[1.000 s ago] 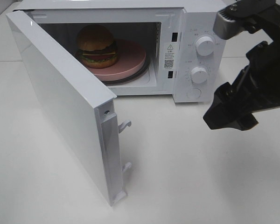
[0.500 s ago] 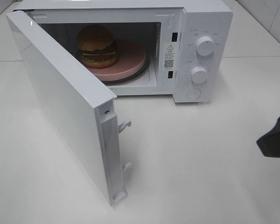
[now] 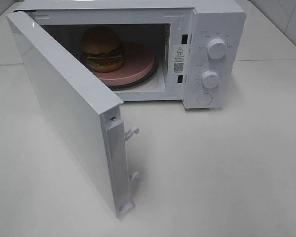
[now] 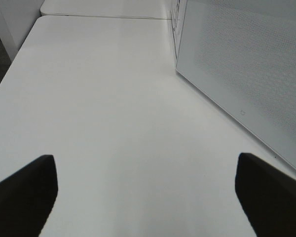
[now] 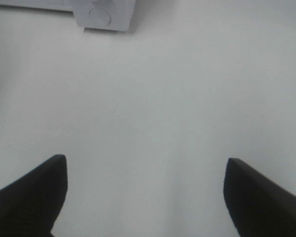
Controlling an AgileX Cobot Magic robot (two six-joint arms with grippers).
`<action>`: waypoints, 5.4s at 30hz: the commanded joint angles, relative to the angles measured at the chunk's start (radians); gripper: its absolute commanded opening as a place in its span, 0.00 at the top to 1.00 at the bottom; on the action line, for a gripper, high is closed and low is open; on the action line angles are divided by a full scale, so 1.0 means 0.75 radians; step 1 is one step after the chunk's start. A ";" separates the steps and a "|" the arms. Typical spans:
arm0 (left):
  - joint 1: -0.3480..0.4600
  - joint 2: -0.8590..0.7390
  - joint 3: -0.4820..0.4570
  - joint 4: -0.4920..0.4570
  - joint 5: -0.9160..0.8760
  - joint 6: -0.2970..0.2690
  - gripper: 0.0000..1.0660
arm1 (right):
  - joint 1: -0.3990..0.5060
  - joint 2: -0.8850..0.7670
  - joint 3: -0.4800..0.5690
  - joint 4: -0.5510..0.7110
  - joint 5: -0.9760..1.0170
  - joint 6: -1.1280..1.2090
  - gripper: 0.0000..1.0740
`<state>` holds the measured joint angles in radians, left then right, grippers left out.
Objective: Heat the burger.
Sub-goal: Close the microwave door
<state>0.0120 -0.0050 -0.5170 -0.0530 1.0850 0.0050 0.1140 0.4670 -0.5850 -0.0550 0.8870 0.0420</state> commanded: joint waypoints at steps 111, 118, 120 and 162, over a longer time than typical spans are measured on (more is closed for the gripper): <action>0.001 0.791 0.307 -0.045 -1.835 0.024 1.00 | -0.199 -0.668 0.127 0.000 0.097 -0.001 0.29; 0.001 1.028 0.344 0.033 -2.077 -0.101 1.00 | -0.199 -0.668 0.127 0.000 0.097 -0.001 0.29; 0.001 1.141 0.344 0.163 -2.181 -0.199 1.00 | -0.199 -0.668 0.127 0.000 0.097 -0.001 0.29; -0.416 2.011 0.168 0.560 -2.632 -0.436 1.00 | -0.199 -0.668 0.127 0.000 0.097 -0.001 0.29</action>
<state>-0.2920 1.5030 -0.3800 0.3890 -0.8770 -0.3310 -0.0270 -0.0040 -0.4930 -0.0540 0.9680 0.0420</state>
